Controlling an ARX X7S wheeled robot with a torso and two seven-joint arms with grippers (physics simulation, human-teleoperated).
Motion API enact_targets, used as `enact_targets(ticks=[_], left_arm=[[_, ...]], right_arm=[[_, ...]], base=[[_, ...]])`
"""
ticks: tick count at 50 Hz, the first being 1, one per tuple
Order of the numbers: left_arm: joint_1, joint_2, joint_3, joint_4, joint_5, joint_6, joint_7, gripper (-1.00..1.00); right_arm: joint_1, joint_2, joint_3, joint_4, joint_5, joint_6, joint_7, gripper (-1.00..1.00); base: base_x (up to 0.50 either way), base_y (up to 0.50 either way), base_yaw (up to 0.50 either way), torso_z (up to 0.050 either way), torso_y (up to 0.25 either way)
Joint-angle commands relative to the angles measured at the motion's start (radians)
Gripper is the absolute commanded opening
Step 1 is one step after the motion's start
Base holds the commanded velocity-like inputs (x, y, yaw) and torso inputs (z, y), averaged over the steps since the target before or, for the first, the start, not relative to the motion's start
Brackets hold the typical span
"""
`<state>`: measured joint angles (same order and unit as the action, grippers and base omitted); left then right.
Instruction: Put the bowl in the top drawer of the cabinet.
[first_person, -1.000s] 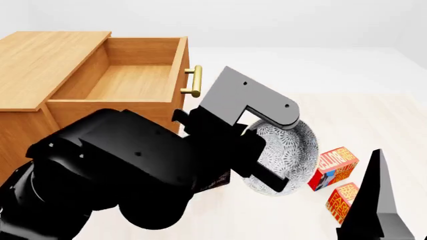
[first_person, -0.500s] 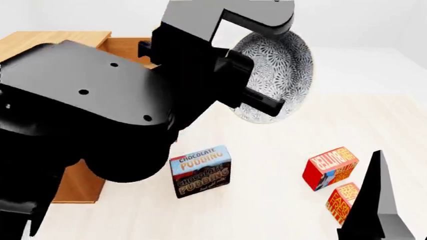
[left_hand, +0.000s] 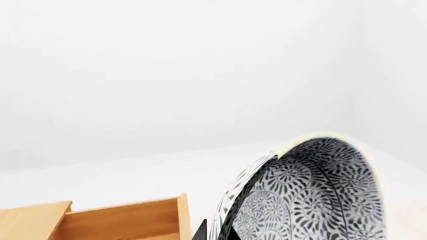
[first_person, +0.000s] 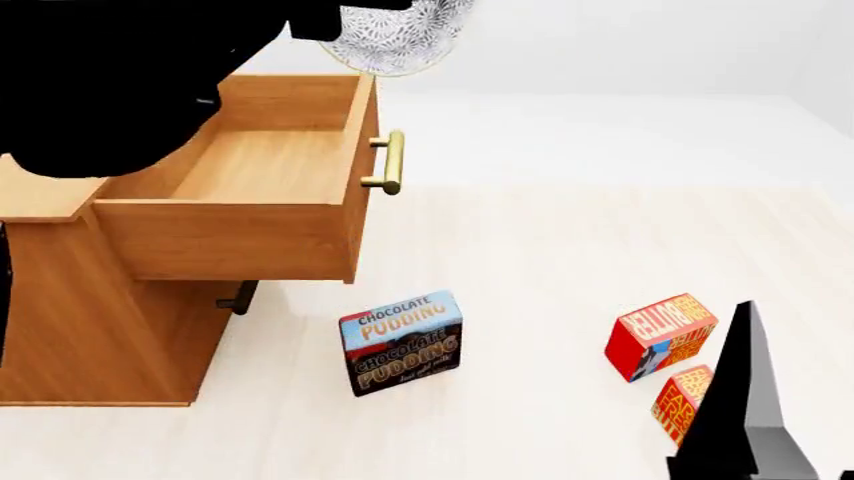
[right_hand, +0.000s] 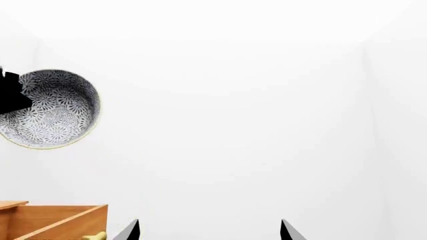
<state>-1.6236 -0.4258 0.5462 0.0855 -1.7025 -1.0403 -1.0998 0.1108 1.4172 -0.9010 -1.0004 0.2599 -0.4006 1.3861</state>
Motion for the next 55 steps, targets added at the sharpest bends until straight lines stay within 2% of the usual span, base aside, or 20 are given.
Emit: enact_targets(ticks=[1,13,25,35,55], left_arm=[[0.004,-0.061,-0.028,-0.091,0.113,0.049,0.057,-1.00],[0.065,-0.065,-0.031,-0.193,0.151,0.101,0.077,-1.00],[0.114,-0.031,0.015,-0.294,0.271,0.177,0.122,-1.00],[0.109,-0.015,0.053,-0.369,0.380,0.236,0.122,-1.00],[0.109,0.046,0.100,-0.574,0.461,0.294,0.205,-1.00]], right_arm=[[0.008,-0.011,0.004,-0.006,0.011,0.022,-0.014,1.00],[0.008,-0.005,0.008,-0.008,0.015,0.023,-0.013,1.00],[-0.003,0.000,0.005,-0.002,0.003,0.012,-0.005,1.00],[0.001,-0.017,0.006,0.009,0.013,0.017,-0.020,1.00],[0.003,-0.037,0.008,0.038,0.028,0.013,-0.040,1.00]], base=[[0.00,0.00,0.00,0.000,0.000],[0.00,0.00,0.00,0.000,0.000],[0.00,0.00,0.00,0.000,0.001],[0.00,0.00,0.00,0.000,0.000],[0.00,0.00,0.00,0.000,0.001]])
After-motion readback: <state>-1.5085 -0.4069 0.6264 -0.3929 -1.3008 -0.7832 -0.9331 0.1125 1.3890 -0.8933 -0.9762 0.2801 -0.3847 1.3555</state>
